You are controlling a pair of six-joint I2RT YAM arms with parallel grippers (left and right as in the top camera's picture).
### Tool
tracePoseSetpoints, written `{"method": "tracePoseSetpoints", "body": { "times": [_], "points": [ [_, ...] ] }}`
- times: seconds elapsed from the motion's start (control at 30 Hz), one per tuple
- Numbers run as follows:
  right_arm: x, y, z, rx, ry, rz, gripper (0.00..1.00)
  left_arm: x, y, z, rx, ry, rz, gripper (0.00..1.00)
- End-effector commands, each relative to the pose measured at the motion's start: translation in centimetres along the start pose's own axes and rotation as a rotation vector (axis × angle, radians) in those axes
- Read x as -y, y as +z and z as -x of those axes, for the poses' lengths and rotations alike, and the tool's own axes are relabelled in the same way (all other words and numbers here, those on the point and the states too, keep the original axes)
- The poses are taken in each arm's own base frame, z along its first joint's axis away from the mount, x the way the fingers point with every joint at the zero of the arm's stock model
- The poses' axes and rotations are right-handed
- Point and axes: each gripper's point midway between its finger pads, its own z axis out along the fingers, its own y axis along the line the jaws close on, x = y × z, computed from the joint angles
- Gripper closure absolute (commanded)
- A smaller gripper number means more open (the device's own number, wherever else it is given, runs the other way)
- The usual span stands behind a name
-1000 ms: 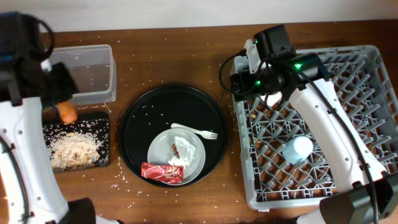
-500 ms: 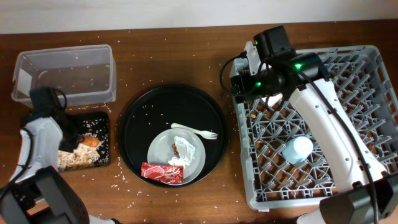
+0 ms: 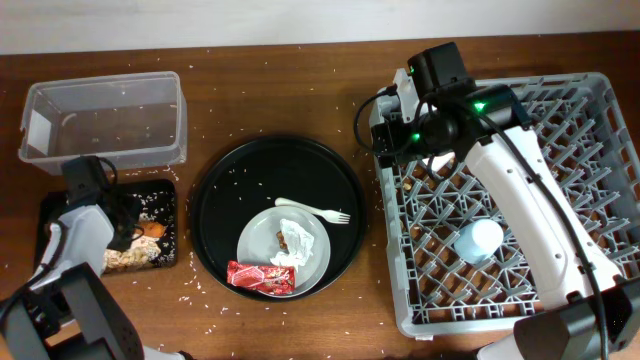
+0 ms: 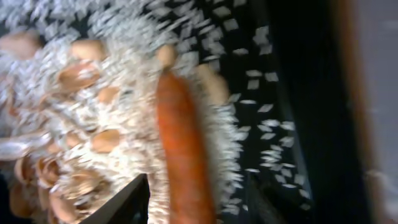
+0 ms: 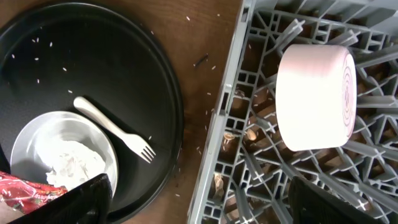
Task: Sort waste into correct bins and load items into the dishwasher rack
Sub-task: 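Release the carrot onto the flat black tray, then grasp the white tissue from the plate with the left gripper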
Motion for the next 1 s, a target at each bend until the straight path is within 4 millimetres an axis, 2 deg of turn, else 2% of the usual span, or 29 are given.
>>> {"method": "tracePoseSetpoints", "body": {
  "times": [0.0, 0.03, 0.1, 0.17, 0.23, 0.27, 0.3, 0.37, 0.47, 0.53, 0.6, 0.63, 0.73, 0.83, 0.9, 0.97],
  "points": [
    [-0.3, -0.5, 0.3, 0.012, 0.003, 0.005, 0.1, 5.2, -6.0, 2.6, 0.071, 0.209, -0.235, 0.47],
    [-0.3, -0.5, 0.3, 0.012, 0.003, 0.005, 0.1, 6.5, -7.7, 2.6, 0.079, 0.302, -0.31, 0.47],
    [-0.3, -0.5, 0.3, 0.014, 0.002, 0.005, 0.1, 9.2, -12.5, 1.1, 0.087, 0.541, -0.525, 0.37],
    [-0.3, -0.5, 0.4, 0.016, 0.002, 0.005, 0.1, 10.4, -15.0, -2.6, 0.035, 0.748, -0.66, 0.33],
    [-0.3, -0.5, 0.4, 0.016, 0.002, 0.005, 0.1, 10.2, -15.1, -6.0, -0.036, 0.883, -0.66, 0.32],
    [-0.3, -0.5, 0.4, 0.016, 0.002, 0.005, 0.1, 9.9, -15.2, -8.8, -0.088, 1.005, -0.659, 0.32],
    [-0.3, -0.5, 0.4, 0.016, 0.002, 0.005, 0.1, 9.6, -15.7, -12.7, -0.145, 1.17, -0.673, 0.33],
    [-0.3, -0.5, 0.4, 0.016, 0.002, 0.005, 0.1, 9.0, -16.4, -17.4, -0.197, 1.351, -0.661, 0.34],
    [-0.3, -0.5, 0.4, 0.016, 0.002, 0.006, 0.1, 6.8, -16.2, -21.9, -0.189, 1.582, -0.495, 0.38],
    [-0.3, -0.5, 0.4, 0.016, 0.002, 0.006, 0.1, 6.0, -15.9, -24.5, -0.203, 1.688, -0.452, 0.38],
    [-0.3, -0.5, 0.3, 0.012, 0.003, 0.005, 0.1, 4.7, -15.2, -27.5, -0.275, 1.783, -0.421, 0.37],
    [-0.3, -0.5, 0.2, 0.008, 0.003, 0.004, 0.1, 3.2, -14.2, -29.2, -0.345, 1.845, -0.363, 0.37],
    [-0.3, -0.5, 0.1, 0.006, 0.003, 0.004, 0.1, 1.1, -12.7, -31.1, -0.454, 1.886, -0.27, 0.37],
    [-0.3, -0.3, 0.1, 0.002, 0.004, 0.004, 0.1, -0.3, -12.7, -32.8, -0.545, 1.895, -0.258, 0.38],
    [-0.2, -0.1, 0.1, -0.003, 0.004, 0.004, 0.1, -0.3, -12.2, -32.7, -0.516, 1.844, -0.207, 0.41],
    [-0.2, 0.2, 0.0, -0.011, 0.005, 0.003, 0.1, -0.1, -11.3, -31.6, -0.454, 1.785, -0.127, 0.42]
  ]
}}
